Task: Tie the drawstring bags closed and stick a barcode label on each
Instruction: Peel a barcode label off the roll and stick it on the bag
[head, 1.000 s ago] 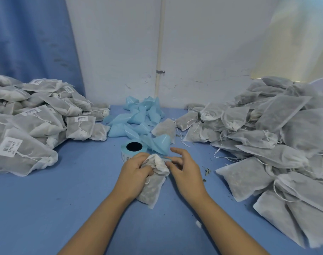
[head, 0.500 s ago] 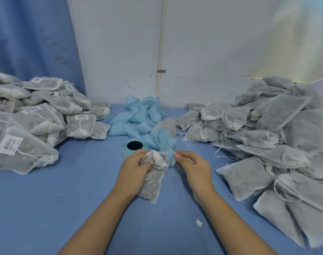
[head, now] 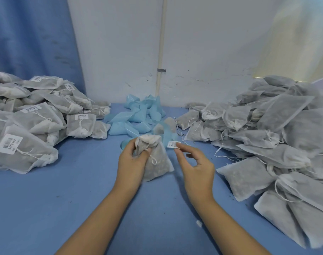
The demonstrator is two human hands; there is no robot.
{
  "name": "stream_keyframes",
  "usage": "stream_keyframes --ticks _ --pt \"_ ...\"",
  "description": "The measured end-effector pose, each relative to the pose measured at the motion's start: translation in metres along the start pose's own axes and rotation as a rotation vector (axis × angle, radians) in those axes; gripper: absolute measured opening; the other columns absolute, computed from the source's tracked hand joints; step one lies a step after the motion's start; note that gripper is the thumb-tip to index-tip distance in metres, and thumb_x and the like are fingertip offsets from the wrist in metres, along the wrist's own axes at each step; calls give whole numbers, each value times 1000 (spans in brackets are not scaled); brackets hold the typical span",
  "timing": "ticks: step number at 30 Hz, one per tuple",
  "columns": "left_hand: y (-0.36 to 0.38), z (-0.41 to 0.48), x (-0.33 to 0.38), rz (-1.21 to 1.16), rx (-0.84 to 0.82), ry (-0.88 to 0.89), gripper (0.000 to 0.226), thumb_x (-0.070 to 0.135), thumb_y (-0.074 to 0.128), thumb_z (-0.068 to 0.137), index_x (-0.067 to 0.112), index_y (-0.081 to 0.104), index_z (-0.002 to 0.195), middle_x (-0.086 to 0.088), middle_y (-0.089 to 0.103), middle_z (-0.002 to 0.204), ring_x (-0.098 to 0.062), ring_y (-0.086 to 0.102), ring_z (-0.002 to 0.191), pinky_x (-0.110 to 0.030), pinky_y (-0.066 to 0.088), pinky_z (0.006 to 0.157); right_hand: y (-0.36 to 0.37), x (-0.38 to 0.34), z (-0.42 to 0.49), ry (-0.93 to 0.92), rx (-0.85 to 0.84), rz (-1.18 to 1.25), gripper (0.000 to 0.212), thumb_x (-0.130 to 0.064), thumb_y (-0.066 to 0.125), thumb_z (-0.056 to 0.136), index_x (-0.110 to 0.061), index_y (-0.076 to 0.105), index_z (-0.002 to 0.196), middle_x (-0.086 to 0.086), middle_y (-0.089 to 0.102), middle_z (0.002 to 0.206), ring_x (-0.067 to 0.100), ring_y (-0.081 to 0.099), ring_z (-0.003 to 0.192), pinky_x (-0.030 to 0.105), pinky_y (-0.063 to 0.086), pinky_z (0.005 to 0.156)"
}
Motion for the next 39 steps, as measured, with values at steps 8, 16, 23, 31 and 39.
stream_keyframes --ticks 8,16,23,31,39 --pt "-1 3 -3 -147 79 -52 20 6 63 88 16 60 105 -5 67 109 -19 64 102 -37 51 92 9 -22 -9 -321 -51 -106 15 -17 70 82 -16 75 95 -11 72 94 4 61 92 18 45 87" --pt "4 -2 2 -240 141 -41 29 2 63 87 9 55 114 -11 65 115 -24 62 110 -46 47 99 16 -38 -17 -558 -44 -311 10 -20 72 82 -13 77 88 -6 74 89 18 64 78 33 51 73" --pt "3 -4 6 -260 173 -7 24 5 63 87 16 57 108 -5 66 112 -19 63 108 -40 49 98 23 -30 -17 -544 -106 -453 10 -27 72 80 -19 77 82 -6 70 80 20 60 70 36 47 63" --pt "8 0 8 -202 76 40 18 8 67 85 18 61 100 4 68 95 -2 64 84 -15 50 73 29 -19 -14 -370 -228 -412 11 -31 67 77 -26 74 84 -14 64 83 10 51 81 28 40 75" --pt "17 -1 1 -242 -61 -107 11 21 71 83 23 68 93 9 74 83 -5 70 74 -15 50 58 29 26 -7 395 -361 212 36 -15 74 82 -19 60 115 0 69 109 6 67 92 17 51 75"
Point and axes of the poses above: each hand's wrist, its own z-axis towards the middle knuckle, its own y-axis out of the palm, x = y × z, the point moved 7 cm from there along z, towards the middle knuckle
